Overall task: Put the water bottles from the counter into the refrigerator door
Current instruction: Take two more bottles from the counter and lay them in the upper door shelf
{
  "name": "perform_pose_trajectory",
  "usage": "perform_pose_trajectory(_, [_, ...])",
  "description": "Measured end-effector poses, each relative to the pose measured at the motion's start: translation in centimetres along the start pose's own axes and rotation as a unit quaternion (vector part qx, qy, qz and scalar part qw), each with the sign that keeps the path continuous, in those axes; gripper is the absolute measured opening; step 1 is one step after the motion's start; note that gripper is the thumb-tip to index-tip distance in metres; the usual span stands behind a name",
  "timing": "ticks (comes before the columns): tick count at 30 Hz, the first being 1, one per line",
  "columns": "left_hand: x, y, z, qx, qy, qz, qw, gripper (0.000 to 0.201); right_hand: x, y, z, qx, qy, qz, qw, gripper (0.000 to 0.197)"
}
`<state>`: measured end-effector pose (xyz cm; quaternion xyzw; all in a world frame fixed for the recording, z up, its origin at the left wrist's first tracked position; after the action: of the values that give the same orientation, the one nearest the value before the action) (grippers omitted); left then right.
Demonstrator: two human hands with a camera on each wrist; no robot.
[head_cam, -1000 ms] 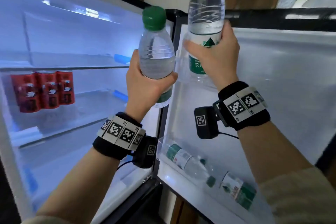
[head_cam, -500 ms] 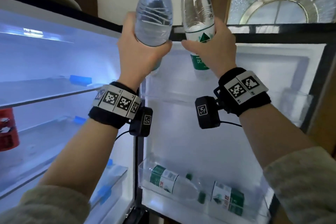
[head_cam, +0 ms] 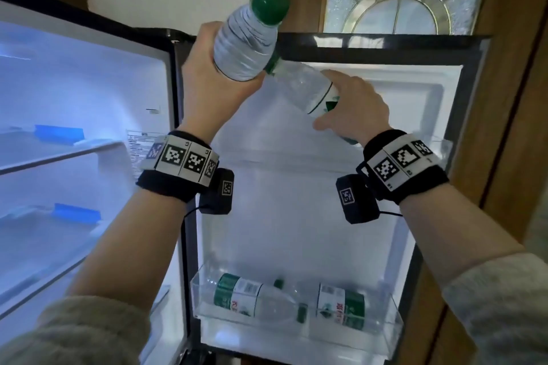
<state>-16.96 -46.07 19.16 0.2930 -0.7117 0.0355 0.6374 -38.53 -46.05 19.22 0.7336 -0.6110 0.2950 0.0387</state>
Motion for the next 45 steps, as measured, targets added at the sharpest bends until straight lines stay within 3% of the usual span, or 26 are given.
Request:
perform_pose_trajectory(11, [-0.8, -1.5, 2.9, -0.004, -0.064, -0.022, 0.998, 0.062, -0.4, 1.3, 0.0, 0.066, -0.077, 0.087, 0.991, 0.065])
perform_pose_trajectory(15, [-1.0, -1.7, 3.3, 0.016, -0.082, -0.022, 0.996, 0.042, 0.3, 1.4, 0.2, 0.079, -0.123, 0.104, 0.984, 0.075])
perform_pose_trajectory(17, [-1.1, -1.9, 3.2, 0.027, -0.088, -0.023, 0.995, 0.037, 0.4, 1.5, 0.1, 0.082, -0.155, 0.109, 0.978, 0.069])
perform_pose_trajectory(22, [-1.1, -3.0, 2.8, 0.047, -0.095, -0.027, 0.994, 0.052, 0.6, 1.2, -0.4, 0.045, -0.214, 0.129, 0.967, 0.068])
perform_pose_trajectory(27, [-1.3, -3.4, 2.3, 0.07, -0.13, -0.043, 0.988, 0.055, 0.7, 0.7, -0.8, -0.026, -0.265, 0.139, 0.954, 0.063])
perform_pose_trajectory(32, [-1.3, -3.5, 2.4, 0.076, -0.159, -0.053, 0.983, 0.061, 1.3, 0.7, -0.8, -0.07, -0.278, 0.155, 0.945, 0.057])
perform_pose_trajectory(36, [-1.1, -3.9, 2.6, 0.077, -0.159, -0.06, 0.982, 0.06, 1.6, 0.9, -0.8, -0.102, -0.286, 0.155, 0.94, 0.037])
perform_pose_trajectory(41, [-1.0, -4.1, 2.6, 0.084, -0.166, -0.06, 0.981, 0.061, 2.2, 1.4, -0.5, -0.13, -0.279, 0.165, 0.937, 0.027])
perform_pose_trajectory(45, [-1.0, -4.1, 2.6, 0.087, -0.17, -0.061, 0.98, 0.061, 2.7, 1.7, -0.1, -0.115, -0.232, 0.178, 0.949, 0.041])
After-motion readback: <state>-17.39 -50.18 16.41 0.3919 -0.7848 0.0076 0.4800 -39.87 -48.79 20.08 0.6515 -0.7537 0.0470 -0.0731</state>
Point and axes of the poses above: each hand's wrist, its own x-axis towards the middle knuckle, its own z-axis out of the palm, y = z × x, the point moved 1 cm from there along x, towards the middle knuckle, and after that the axes turned 15 degrees about -y, right-handed, at the moved point
